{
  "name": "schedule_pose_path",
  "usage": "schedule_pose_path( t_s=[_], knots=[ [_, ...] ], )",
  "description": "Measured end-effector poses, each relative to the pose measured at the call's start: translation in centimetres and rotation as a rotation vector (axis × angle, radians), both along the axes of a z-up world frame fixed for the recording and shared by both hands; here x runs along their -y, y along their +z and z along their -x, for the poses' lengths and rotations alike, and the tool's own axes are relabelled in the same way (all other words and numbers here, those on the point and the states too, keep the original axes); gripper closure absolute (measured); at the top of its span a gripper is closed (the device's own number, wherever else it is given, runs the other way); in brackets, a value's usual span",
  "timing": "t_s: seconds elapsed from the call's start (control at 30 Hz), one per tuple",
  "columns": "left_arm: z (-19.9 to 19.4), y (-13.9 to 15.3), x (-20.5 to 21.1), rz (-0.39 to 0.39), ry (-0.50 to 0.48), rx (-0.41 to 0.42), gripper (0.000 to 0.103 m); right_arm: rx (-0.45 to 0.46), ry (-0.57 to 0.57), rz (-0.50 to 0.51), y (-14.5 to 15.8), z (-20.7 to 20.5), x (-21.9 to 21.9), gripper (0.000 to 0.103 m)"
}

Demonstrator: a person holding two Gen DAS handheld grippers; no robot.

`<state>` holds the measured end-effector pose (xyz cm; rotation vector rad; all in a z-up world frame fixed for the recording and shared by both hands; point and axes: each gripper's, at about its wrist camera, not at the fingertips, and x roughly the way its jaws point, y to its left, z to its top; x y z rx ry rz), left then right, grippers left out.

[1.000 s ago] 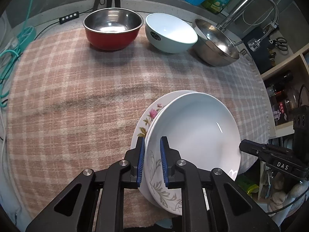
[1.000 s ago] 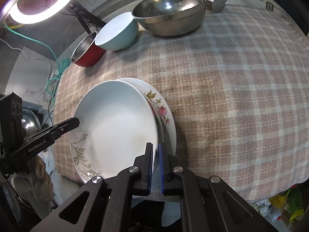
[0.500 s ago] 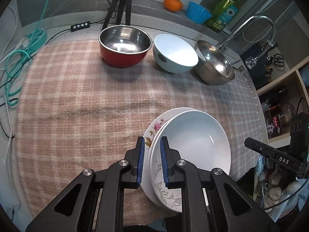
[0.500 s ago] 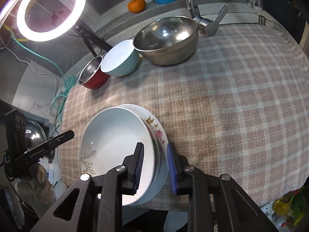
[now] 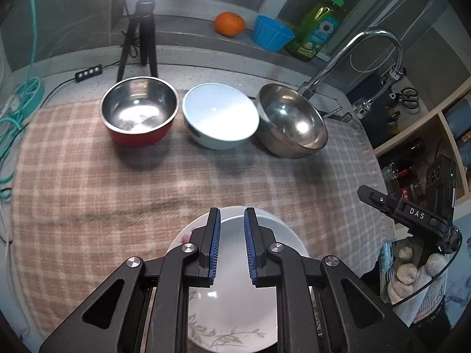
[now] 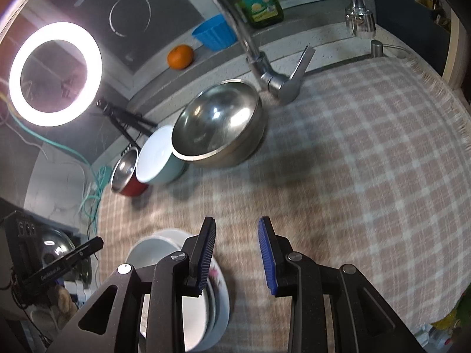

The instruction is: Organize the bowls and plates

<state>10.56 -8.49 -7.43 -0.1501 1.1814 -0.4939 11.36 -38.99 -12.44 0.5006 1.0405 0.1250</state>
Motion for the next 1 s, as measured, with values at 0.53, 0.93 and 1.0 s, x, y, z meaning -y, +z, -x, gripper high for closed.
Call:
schedule_pose_path(
  t_s=[0.53,0.93,1.0],
  knots=[
    [-6.4,-3.0,8.5,0.066,0.060,-0.114,0.076,-0.032,-0.021,-0.123,-2.0,-8.4,3.9,0.069],
    [-8.5,-4.8,10.1,0.050,0.091,-0.160,0.076,-0.080,-0.002,-0.144,-3.8,-11.6,3.7,0.069],
    [-8.7,-5.1,10.3,0.040,0.090,-0.165,0.076,-0.083,0.005,-0.146,-4.0,-12.0,3.6,0.069]
  ],
)
